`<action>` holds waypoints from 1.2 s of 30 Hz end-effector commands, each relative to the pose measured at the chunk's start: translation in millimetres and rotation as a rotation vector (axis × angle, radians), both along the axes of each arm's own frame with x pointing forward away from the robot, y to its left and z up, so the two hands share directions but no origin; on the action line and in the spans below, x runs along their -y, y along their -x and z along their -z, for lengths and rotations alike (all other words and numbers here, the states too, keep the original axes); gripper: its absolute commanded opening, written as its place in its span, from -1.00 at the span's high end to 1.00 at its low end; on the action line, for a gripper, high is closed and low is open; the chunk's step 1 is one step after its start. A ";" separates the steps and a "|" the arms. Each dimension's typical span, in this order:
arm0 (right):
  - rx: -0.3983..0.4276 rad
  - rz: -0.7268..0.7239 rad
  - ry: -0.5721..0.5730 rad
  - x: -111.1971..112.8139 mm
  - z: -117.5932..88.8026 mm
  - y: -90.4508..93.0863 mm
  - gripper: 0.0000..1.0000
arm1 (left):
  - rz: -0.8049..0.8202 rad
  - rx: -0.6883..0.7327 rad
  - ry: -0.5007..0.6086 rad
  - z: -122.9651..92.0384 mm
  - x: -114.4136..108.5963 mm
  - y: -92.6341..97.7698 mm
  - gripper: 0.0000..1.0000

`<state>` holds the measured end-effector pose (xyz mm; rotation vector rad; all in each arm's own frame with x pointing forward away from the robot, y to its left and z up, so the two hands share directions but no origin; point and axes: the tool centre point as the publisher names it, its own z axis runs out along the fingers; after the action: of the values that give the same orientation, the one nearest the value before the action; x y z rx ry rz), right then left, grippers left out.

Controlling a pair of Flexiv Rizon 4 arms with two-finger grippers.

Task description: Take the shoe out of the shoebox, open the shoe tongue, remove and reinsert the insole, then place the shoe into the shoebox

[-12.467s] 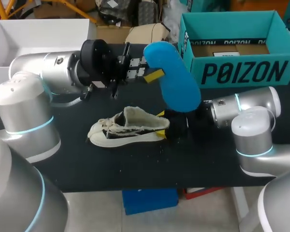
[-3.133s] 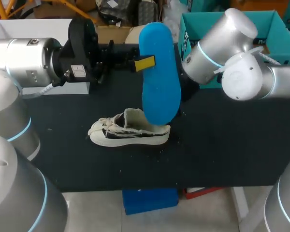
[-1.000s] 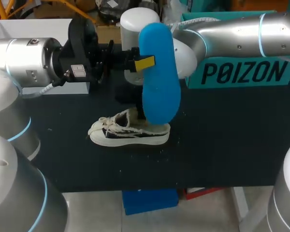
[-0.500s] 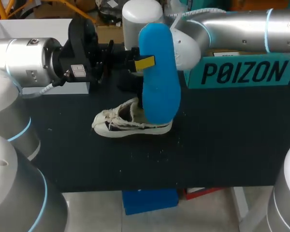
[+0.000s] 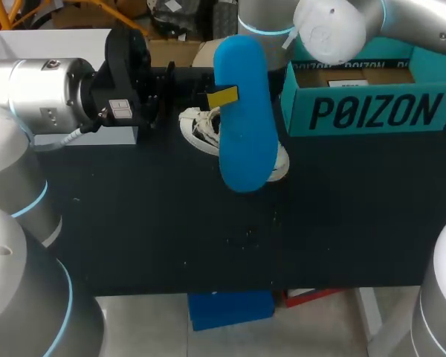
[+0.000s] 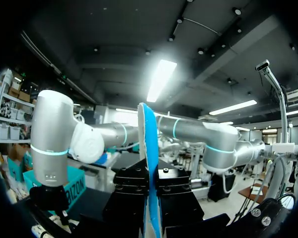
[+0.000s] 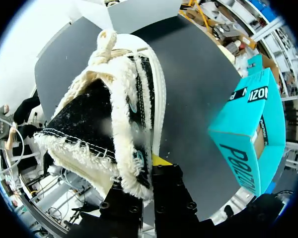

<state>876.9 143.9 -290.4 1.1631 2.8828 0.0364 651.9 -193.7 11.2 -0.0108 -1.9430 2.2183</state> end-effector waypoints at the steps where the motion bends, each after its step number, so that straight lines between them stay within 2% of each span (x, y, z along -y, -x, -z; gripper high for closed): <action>1: 0.114 0.937 0.024 3.7 9.3 16.4 1.00 | -0.001 -0.001 -0.004 -0.1 0.0 0.8 1.00; 8: 0.113 1.113 0.053 1.3 28.2 28.8 1.00 | -0.001 -0.001 -0.004 -0.1 0.0 0.8 1.00; 15: 0.115 1.191 0.070 -8.8 43.1 35.8 1.00 | -0.001 -0.001 -0.004 -0.1 0.0 0.8 1.00; 27: 0.108 1.196 0.118 -28.1 76.7 36.7 1.00 | -0.001 -0.001 -0.004 -0.1 0.0 0.8 1.00; 36: 0.109 1.164 0.104 -30.7 100.3 36.3 1.00 | -0.001 -0.001 -0.004 -0.1 0.0 0.8 1.00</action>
<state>840.0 167.3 -382.5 2.4215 1.7520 -0.0660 651.9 -193.7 11.3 -0.0108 -1.9430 2.2183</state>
